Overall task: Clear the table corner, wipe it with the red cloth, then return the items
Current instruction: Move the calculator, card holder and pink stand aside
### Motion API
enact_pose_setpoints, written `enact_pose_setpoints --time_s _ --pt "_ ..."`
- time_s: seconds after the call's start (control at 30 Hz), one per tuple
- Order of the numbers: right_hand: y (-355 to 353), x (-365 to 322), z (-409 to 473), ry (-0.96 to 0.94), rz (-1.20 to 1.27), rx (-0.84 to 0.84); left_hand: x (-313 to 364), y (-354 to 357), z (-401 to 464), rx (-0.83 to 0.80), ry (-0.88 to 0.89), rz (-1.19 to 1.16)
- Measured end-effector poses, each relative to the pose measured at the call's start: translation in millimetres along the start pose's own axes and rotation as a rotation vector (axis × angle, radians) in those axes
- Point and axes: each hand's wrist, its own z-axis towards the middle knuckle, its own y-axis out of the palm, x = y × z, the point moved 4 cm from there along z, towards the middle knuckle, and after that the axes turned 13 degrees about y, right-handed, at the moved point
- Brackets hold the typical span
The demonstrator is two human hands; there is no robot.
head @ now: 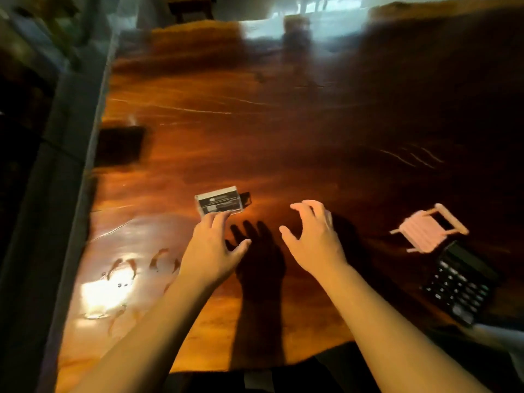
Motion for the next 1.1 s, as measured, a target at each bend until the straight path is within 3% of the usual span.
enact_pose_setpoints --time_s 0.2,0.47,0.73,1.1 --pt "44 -90 27 -0.217 -0.121 -0.159 -84 -40 -50 -0.011 -0.216 0.03" --pt "94 -156 56 -0.384 -0.392 -0.278 -134 -66 -101 -0.017 -0.29 -0.032" --pt "118 -169 65 -0.403 -0.575 -0.29 -147 -68 -121 -0.005 -0.311 -0.063" --pt "67 -141 64 -0.343 -0.409 -0.272 -102 -45 -74 -0.065 -0.136 -0.052"
